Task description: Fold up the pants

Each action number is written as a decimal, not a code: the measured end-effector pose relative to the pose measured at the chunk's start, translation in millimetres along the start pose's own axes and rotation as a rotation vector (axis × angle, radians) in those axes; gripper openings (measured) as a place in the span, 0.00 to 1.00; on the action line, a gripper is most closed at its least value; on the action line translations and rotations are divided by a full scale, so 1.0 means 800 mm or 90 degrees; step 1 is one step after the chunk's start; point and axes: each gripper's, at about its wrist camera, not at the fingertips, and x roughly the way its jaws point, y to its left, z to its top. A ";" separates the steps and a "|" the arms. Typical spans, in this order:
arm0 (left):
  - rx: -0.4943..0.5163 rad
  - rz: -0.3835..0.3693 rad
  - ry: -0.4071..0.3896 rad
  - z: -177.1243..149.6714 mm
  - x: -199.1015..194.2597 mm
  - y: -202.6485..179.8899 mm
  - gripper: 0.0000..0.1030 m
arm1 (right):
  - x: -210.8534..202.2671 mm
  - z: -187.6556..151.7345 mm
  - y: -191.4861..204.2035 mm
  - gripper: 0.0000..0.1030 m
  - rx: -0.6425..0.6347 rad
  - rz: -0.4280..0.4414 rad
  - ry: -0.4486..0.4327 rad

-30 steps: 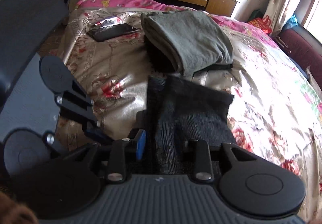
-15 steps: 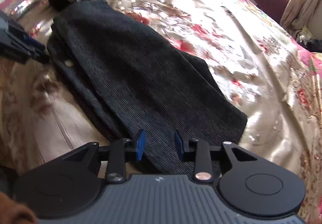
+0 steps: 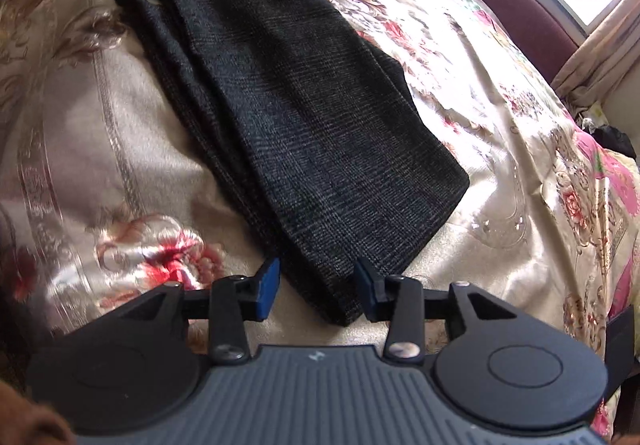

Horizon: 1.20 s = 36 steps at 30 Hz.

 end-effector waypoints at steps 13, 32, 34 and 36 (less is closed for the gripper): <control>0.060 -0.031 -0.009 0.027 0.008 -0.036 0.45 | -0.014 0.002 -0.034 0.40 0.113 -0.013 -0.044; 0.129 -0.072 -0.071 0.059 0.023 -0.079 0.45 | 0.012 -0.031 -0.137 0.05 0.577 0.051 0.002; 0.132 -0.080 -0.064 0.058 0.024 -0.083 0.46 | 0.021 -0.045 -0.139 0.05 0.644 0.063 0.025; 0.141 -0.087 -0.040 0.053 0.030 -0.087 0.49 | 0.027 -0.047 -0.127 0.09 0.618 0.072 0.057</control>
